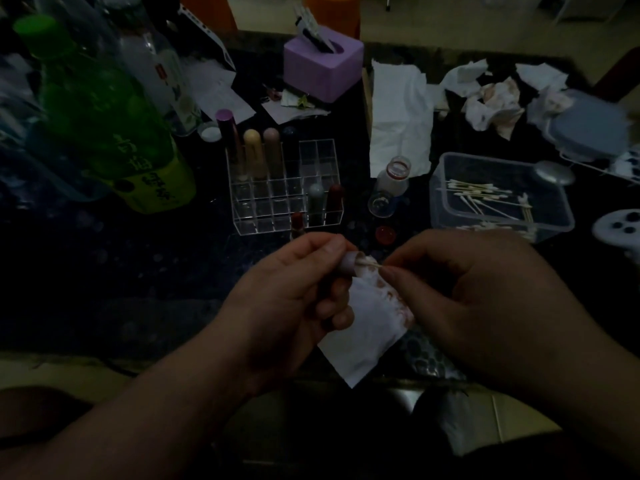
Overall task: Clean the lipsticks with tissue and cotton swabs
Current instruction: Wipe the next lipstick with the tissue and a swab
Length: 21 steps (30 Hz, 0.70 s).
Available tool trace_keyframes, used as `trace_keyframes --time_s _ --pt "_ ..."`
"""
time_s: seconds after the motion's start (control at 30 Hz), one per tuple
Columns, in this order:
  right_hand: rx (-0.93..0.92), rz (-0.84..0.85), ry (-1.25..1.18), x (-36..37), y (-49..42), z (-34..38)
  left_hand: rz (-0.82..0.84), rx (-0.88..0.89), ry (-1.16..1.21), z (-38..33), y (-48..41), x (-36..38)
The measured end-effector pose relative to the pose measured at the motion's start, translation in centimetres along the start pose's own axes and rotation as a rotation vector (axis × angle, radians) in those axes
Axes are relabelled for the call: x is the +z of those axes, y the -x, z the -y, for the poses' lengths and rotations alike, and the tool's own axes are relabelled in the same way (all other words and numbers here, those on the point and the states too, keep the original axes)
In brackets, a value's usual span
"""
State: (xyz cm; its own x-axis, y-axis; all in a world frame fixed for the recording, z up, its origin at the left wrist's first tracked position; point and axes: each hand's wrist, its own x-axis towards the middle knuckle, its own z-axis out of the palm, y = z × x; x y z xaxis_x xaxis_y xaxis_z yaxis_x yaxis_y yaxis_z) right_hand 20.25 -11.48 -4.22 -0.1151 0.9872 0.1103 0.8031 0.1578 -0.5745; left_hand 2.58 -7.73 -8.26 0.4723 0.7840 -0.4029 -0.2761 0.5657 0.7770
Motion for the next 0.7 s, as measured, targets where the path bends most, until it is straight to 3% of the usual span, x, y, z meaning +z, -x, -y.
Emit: trace_keyframes --time_s 0.53,0.7 --pt "-0.052 0.05 -0.032 -0.22 0.37 -0.19 0.037 0.088 0.018 0.8 -0.38 -0.58" --pt "-0.064 -0.01 -0.015 -0.14 0.27 -0.23 0.043 0.097 -0.004 0.61 -0.26 -0.48"
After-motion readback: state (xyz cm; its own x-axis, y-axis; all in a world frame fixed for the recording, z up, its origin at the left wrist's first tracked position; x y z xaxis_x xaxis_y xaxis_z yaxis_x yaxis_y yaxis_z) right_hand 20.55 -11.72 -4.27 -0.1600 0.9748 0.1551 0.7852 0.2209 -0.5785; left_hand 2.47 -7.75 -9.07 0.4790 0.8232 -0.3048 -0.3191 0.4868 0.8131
